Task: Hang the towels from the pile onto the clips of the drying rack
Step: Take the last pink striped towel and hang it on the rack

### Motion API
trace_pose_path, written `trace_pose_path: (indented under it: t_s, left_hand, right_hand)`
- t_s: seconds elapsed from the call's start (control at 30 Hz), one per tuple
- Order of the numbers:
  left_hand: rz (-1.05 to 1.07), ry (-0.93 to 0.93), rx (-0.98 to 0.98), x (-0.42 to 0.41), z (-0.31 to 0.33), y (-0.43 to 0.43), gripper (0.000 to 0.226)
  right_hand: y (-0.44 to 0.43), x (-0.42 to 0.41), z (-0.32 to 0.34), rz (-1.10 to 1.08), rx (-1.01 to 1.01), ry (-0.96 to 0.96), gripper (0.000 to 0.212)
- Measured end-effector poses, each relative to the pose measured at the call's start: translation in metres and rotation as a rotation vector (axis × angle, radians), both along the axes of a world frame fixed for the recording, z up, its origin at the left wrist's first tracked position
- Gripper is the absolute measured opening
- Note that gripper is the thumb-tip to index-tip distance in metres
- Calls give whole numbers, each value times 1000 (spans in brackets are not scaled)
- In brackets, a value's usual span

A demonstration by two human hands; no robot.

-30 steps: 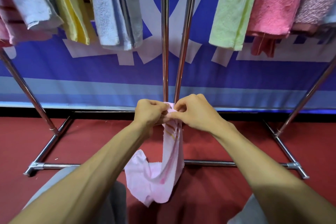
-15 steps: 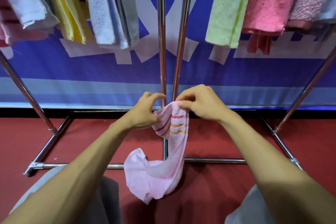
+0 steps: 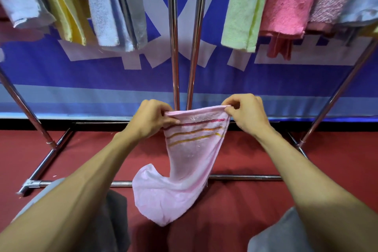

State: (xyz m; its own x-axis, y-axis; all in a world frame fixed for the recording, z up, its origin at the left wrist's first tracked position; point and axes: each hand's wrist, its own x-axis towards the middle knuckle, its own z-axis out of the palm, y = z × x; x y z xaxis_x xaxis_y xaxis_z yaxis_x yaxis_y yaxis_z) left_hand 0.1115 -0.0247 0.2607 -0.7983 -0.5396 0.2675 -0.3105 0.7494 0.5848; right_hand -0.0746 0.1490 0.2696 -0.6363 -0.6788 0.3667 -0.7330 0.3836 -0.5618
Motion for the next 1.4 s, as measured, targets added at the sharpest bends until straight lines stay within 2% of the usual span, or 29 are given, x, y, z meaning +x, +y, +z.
trace_pose_path:
  t_s: [0.13, 0.2, 0.3, 0.4, 0.5, 0.63, 0.8, 0.9, 1.0, 1.1, 1.3, 1.4]
  left_hand:
    - [57, 253, 117, 0, 5, 3, 11]
    - [43, 299, 183, 0, 6, 0, 4]
    - [14, 317, 233, 1, 5, -3, 7]
    - [41, 370, 271, 1, 5, -2, 8]
    - [109, 444, 323, 2, 9, 1, 6]
    - [169, 496, 376, 6, 12, 0, 9]
    - [213, 509, 389, 21, 29, -8, 14]
    - [200, 499, 296, 30, 54, -10, 13]
    - [169, 430, 135, 37, 87, -10, 13]
    - [192, 435, -27, 44, 128, -6, 6]
    - [181, 527, -214, 67, 227, 6, 13]
    - [172, 640, -227, 80, 279, 17, 12]
  right_hand:
    - [-4, -3, 0, -99, -119, -125, 18]
    - [-8, -2, 1, -129, -180, -229, 19]
    - [-15, -1, -1, -129, -295, -416, 25]
    - [-22, 0, -6, -133, -330, -515, 27]
    - [-26, 1, -11, -91, -317, -554, 26]
    - [-31, 6, -11, -153, -293, -469, 23]
    - [-36, 21, 8, -133, -382, -506, 27]
    - [-36, 29, 35, -77, -401, -418, 24]
    - [-31, 39, 78, -30, -317, -189, 16]
    - [-27, 53, 125, 14, -227, 31, 18]
    - [-20, 70, 216, -34, -185, 215, 12]
    - [-10, 84, 269, -40, -315, 253, 9]
